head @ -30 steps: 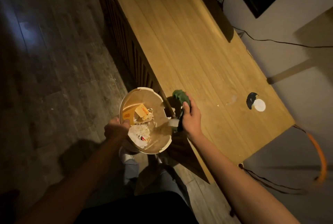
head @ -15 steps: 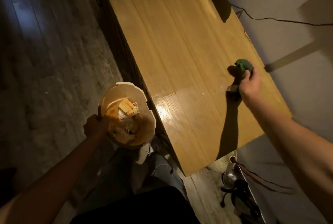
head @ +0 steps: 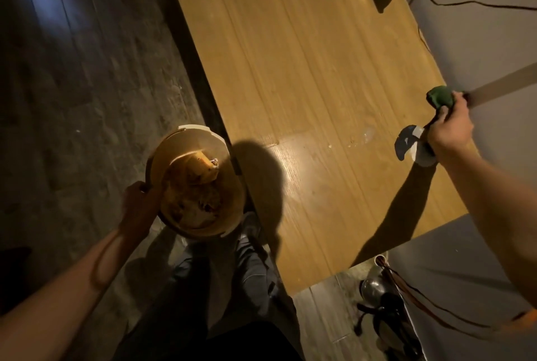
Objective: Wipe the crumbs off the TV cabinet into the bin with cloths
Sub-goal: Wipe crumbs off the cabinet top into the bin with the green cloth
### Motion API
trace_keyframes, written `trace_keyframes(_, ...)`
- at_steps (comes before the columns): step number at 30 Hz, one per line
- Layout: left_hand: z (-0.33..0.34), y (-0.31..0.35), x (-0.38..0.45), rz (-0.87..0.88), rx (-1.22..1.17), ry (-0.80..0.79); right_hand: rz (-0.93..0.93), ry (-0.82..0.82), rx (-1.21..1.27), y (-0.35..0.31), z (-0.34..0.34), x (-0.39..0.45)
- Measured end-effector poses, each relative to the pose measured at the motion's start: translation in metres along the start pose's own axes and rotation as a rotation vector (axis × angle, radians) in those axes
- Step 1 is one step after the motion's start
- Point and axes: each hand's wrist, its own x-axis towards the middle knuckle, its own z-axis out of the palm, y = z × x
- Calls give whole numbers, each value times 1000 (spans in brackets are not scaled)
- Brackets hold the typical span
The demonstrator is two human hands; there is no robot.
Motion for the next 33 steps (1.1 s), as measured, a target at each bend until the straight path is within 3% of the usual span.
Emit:
trace_keyframes(7, 5, -5, 4, 1, -19, -1, -203, -42, -60, -36, 27, -45)
trace_keyframes(26, -18, 3, 7, 49, 201, -66, -397, -176, 111, -160, 108, -260)
trace_keyframes(33, -21, 10, -1, 66, 62, -80, -486, -277, 164, -205, 147, -361)
